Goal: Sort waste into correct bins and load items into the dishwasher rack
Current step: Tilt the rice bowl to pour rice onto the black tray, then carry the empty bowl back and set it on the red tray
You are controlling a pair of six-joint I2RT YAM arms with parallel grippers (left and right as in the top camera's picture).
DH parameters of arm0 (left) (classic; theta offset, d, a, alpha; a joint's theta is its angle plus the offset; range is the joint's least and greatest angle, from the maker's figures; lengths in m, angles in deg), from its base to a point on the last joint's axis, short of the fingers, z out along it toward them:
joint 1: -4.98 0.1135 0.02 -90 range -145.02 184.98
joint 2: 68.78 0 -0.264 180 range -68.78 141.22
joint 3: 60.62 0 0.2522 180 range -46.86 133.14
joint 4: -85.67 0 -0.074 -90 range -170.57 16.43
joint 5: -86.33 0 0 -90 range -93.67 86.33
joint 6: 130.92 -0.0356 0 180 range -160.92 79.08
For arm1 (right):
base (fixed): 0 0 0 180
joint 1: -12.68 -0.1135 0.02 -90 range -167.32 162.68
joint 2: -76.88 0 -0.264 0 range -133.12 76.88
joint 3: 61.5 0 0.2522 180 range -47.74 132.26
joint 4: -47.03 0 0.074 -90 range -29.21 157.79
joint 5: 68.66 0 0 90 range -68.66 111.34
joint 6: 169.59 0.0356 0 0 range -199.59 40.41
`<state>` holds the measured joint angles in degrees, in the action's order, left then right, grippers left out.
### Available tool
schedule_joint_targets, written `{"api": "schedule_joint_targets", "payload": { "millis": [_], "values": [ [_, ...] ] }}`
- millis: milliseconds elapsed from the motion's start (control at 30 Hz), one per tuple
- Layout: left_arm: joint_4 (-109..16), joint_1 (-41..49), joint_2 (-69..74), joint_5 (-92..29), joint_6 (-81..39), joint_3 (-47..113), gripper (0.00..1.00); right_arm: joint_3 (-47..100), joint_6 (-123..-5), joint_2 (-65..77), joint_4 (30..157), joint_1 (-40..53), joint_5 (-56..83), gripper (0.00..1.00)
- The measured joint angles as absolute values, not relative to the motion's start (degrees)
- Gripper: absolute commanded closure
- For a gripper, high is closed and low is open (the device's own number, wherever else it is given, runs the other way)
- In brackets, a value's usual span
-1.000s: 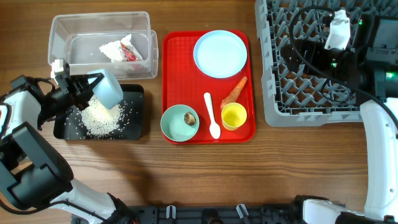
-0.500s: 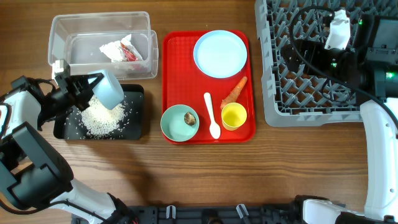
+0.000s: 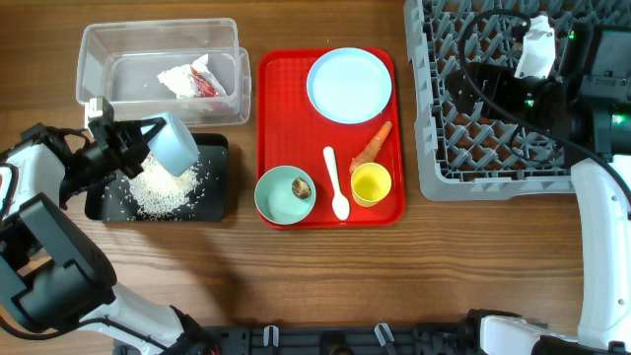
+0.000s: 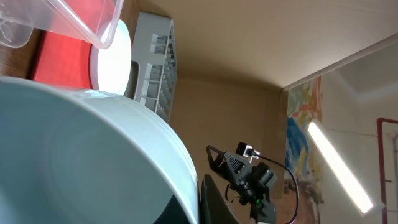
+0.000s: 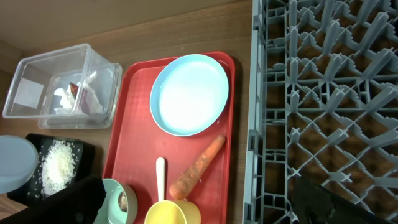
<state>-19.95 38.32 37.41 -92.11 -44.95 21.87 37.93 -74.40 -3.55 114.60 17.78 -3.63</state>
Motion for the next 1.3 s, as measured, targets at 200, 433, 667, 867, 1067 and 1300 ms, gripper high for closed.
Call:
{"api": "schedule_joint_targets", "payload": {
  "millis": [200, 433, 667, 867, 1067, 1300],
  "values": [
    [-20.06, 36.25, 37.19, -92.09, -48.71, 21.87, 0.96, 37.93, -74.40, -3.55, 114.60, 17.78, -3.63, 0.00],
    [-21.68, 28.34, 30.35, -86.21, -54.20, 26.08, 0.96, 37.93, -74.40, -3.55, 114.60, 17.78, -3.41, 0.00],
    [-37.28, 4.21, 21.26, -59.63, -48.95, 30.59, 0.96, 37.93, -74.20, -3.55, 114.66, 17.78, -3.02, 0.00],
    [-47.86, -18.15, 24.01, -27.22, -45.70, 30.59, 0.96, 37.93, -74.20, -3.55, 115.19, 17.78, -2.82, 0.00],
    [-52.87, -29.61, 32.47, -7.00, -45.04, 30.59, 0.96, 37.93, -74.20, -3.55, 115.69, 17.78, -2.80, 0.00],
    [-54.94, -29.85, 42.15, 0.56, -44.45, 30.56, 0.96, 37.93, -74.20, -3.55, 116.08, 17.78, -2.80, 0.00]
  ]
}}
